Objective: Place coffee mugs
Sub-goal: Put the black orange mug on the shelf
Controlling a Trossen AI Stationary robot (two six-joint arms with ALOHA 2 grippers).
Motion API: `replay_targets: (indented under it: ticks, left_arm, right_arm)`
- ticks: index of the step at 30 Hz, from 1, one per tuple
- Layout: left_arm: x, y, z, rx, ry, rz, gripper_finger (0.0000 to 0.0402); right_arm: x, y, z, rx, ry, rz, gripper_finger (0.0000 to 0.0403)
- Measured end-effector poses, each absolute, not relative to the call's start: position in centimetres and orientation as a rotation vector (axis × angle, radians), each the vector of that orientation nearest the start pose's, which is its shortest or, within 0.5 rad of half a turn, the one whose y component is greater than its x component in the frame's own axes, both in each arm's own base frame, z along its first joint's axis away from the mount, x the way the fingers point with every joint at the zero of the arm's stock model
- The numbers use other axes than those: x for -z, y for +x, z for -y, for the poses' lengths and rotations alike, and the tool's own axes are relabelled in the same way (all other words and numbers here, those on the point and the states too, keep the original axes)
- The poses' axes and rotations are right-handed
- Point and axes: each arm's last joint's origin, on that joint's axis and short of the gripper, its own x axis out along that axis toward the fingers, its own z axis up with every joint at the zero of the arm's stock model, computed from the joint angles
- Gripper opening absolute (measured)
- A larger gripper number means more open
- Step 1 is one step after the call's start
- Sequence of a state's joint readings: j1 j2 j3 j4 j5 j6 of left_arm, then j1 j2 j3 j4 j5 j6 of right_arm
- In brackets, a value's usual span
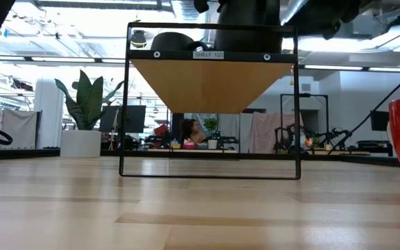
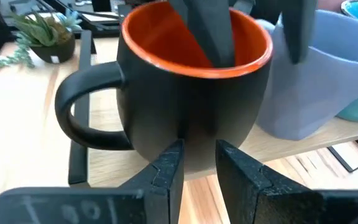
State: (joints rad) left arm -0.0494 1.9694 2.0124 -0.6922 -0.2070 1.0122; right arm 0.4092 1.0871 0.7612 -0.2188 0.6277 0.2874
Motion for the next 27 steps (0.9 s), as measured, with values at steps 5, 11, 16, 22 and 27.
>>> replay_targets:
  ticks: [5,11,16,22,27]
  left_arm:
    - [-37.0,44.0,1.6,0.169,1.056,-0.635,0.0149]
    - [-38.1,43.7,1.6,0.149,1.055,-0.643,0.0149]
    - [-39.8,43.1,2.0,0.089,1.075,-0.652,0.0149]
    - [-43.2,41.4,3.5,0.008,1.093,-0.64,0.0149]
    - [-45.3,38.9,4.9,-0.054,1.07,-0.66,0.0149]
  right_arm:
    - [-26.2,21.9,-7.5,0.287,-0.005,-0.466,0.0119]
    - [-26.2,21.9,-7.5,0.287,-0.007,-0.466,0.0119]
    - [-26.4,21.7,-7.4,0.286,-0.007,-0.46,0.0119]
    - [-26.5,21.7,-7.2,0.292,-0.006,-0.458,0.0119]
    - [-26.5,21.7,-7.2,0.292,-0.007,-0.459,0.0119]
